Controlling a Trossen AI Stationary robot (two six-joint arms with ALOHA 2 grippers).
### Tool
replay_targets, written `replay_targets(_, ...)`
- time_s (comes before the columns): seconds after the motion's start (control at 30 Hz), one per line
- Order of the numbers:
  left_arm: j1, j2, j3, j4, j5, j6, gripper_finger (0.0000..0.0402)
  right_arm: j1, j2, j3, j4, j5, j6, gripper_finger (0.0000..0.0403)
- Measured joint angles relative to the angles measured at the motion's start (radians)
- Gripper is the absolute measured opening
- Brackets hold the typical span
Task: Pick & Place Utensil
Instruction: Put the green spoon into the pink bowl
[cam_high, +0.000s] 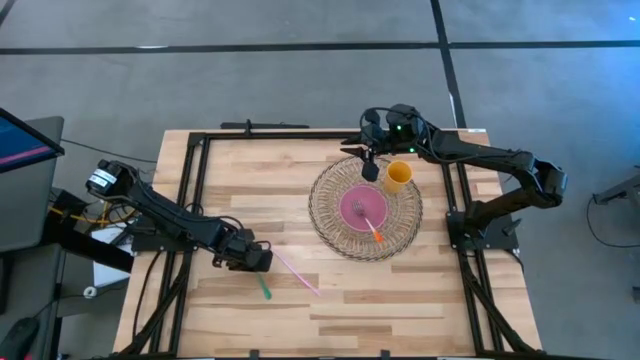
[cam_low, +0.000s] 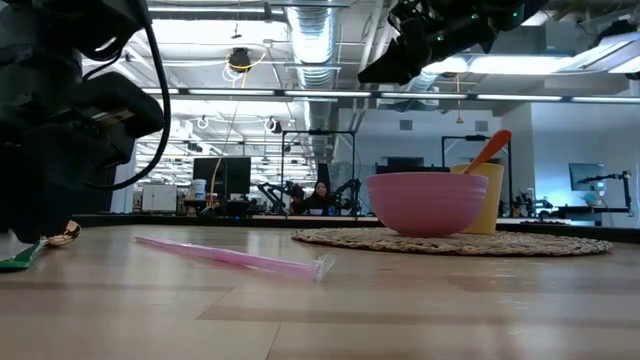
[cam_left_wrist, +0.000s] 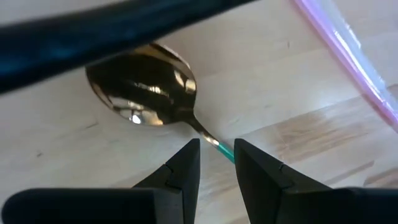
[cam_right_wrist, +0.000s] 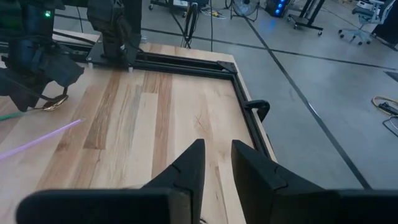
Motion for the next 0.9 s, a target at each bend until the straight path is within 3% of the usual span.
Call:
replay_targets(0.3,0.000,-0.006,-0.078,0.033,-0.011,-0.009,0.0091,0.000,0.000,0.000,-0.001,0.000,0.000,0.0072)
replay_targets(0.57,0.017,-0.006,-0.087,0.034,0.001,0.079,0.0012,0.000,0.000,0.000,-0.006,0.000,0.001,0.0072)
replay_targets(0.73,0.064,-0.047,-0.093,0.039,0.012,0.157,0.0018,0.000,0.000,0.000,-0.008,0.000,0.040,0.0072)
replay_targets(0.9,0.123,-0.136,-0.097,0.065,-0.059,0.265,0.0010,0.001,0.000,0.000,-0.009,0.000,0.064,0.0072)
